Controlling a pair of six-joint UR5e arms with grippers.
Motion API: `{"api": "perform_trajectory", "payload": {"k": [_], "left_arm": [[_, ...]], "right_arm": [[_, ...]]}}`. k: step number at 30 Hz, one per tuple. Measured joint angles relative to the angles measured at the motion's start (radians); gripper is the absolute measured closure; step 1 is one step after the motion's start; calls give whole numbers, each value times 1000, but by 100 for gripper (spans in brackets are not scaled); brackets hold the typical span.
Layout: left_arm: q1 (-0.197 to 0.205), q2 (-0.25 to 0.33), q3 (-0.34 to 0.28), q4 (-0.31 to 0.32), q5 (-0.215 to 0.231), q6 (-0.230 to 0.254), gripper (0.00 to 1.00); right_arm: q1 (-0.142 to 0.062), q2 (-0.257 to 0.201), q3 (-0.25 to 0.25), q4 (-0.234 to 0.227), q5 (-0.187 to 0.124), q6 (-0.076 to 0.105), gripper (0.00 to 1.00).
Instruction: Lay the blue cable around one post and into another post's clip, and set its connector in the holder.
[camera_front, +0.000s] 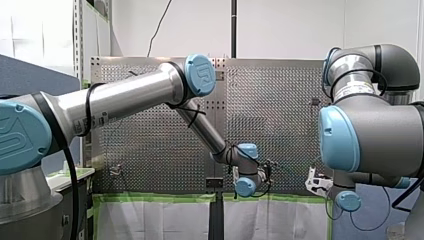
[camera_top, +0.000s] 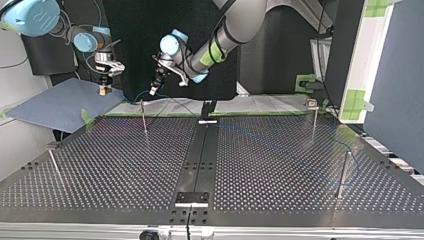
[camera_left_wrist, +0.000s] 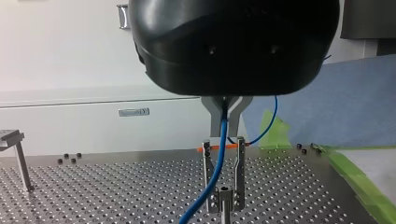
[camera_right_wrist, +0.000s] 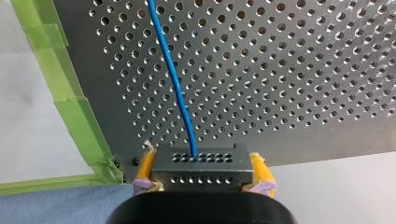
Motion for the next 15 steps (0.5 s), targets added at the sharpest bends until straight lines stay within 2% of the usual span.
{"api": "perform_trajectory", "payload": {"k": [15], "left_arm": [[18, -1, 1, -1, -1, -15, 100]], "right_arm": [[11, 0, -1, -15, -13, -7, 100]]}}
